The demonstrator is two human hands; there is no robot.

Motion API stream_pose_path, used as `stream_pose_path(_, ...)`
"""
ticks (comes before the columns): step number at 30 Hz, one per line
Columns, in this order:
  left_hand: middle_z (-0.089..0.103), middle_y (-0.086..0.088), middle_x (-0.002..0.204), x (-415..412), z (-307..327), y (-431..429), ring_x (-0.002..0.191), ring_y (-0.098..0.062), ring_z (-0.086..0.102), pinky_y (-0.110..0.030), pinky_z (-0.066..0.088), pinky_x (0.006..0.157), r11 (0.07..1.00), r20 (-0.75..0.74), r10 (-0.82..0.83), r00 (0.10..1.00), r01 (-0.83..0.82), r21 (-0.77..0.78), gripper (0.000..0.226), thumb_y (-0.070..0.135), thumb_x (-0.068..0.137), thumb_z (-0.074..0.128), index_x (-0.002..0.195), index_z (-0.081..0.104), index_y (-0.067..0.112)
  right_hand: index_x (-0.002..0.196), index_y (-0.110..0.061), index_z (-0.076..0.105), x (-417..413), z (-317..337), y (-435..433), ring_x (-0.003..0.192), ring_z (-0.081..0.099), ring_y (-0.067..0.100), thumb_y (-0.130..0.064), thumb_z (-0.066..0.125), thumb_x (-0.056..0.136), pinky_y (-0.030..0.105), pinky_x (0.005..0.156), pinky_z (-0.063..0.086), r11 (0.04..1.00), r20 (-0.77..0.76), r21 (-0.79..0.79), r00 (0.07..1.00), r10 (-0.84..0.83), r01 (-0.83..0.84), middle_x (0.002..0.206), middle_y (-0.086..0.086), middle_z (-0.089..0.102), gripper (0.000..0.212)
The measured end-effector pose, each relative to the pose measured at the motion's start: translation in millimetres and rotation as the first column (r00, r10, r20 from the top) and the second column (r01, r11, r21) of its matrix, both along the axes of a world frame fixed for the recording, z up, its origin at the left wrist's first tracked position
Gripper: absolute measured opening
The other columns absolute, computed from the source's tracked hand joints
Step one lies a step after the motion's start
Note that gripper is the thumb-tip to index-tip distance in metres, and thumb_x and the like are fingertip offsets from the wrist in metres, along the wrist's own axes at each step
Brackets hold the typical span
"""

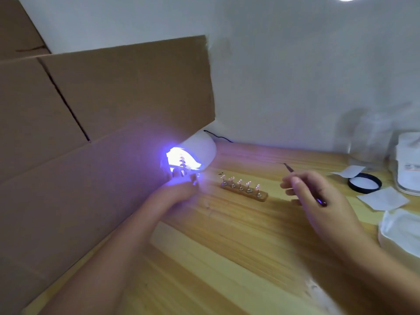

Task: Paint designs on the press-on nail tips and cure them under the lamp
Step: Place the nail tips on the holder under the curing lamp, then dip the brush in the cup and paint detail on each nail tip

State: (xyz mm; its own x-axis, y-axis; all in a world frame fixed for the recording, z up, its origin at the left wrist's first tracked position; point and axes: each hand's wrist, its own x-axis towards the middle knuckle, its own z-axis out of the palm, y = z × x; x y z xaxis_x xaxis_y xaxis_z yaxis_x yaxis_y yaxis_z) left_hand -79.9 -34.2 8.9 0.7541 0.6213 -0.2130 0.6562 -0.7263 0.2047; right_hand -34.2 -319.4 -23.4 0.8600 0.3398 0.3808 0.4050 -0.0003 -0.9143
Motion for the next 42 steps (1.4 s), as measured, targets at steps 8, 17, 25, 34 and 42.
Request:
stream_pose_path(8,0.018,0.009,0.132,-118.3,-28.1,-85.7,0.127,-0.01,0.013,-0.027,0.02,0.111,0.846,0.066,-0.522,0.85,0.507,0.164,0.05,0.049,0.099,0.035,0.145,0.018,0.046,0.097,-0.018,0.045,16.0,1.1,28.7,0.076,0.049,0.019,-0.014,0.07,0.081,0.036,0.066,0.038,0.798,0.239,-0.598,0.967,0.086,0.077,0.077,-0.007,0.051,0.031)
stream_pose_path(17,0.036,0.03,0.109,-138.0,0.2,-103.1,0.111,0.011,0.032,-0.005,0.027,0.093,0.752,0.414,-0.61,0.676,0.658,0.033,0.027,0.035,0.091,0.061,0.1,0.037,0.044,0.094,-0.024,0.038,-12.4,8.8,-8.1,0.068,0.052,0.013,-0.007,0.061,0.087,0.033,0.058,0.041,0.797,0.33,-0.592,0.938,0.103,0.121,0.076,-0.008,0.053,0.029)
stream_pose_path(25,0.055,0.019,0.114,-76.4,-23.1,-75.4,0.083,-0.001,0.053,-0.01,0.044,0.073,0.759,0.482,-0.468,0.74,0.617,-0.21,0.072,0.026,0.079,0.079,0.139,0.039,0.032,0.092,-0.047,0.042,-71.8,31.1,-66.7,0.09,0.063,0.01,-0.04,0.063,0.087,0.03,0.074,0.053,0.871,0.132,-0.478,0.972,0.195,-0.11,0.103,-0.016,0.064,0.022)
stream_pose_path(34,0.056,0.019,0.09,-58.2,-15.8,-128.6,0.079,0.001,0.054,-0.01,0.04,0.064,0.483,0.412,-0.78,0.47,0.872,-0.081,0.034,0.058,0.07,0.077,0.089,0.062,0.034,0.151,-0.01,0.025,-96.2,32.6,-129.3,0.137,0.039,0.02,0.01,0.036,0.099,0.013,0.082,0.045,0.474,-0.446,-0.726,0.865,0.228,-0.499,0.159,0.009,0.029,0.057)
stream_pose_path(42,0.055,0.022,0.087,-40.3,-23.4,-231.7,0.084,0.005,0.051,-0.014,0.04,0.062,0.364,0.413,-0.856,0.312,0.93,0.05,0.041,0.072,0.066,0.064,0.086,0.053,0.038,0.099,-0.042,0.064,-98.9,22.2,-228.1,0.093,0.069,0.027,-0.049,0.044,0.095,0.032,0.076,0.056,0.971,0.048,-0.033,0.971,-0.235,0.236,0.093,0.009,0.073,0.021)
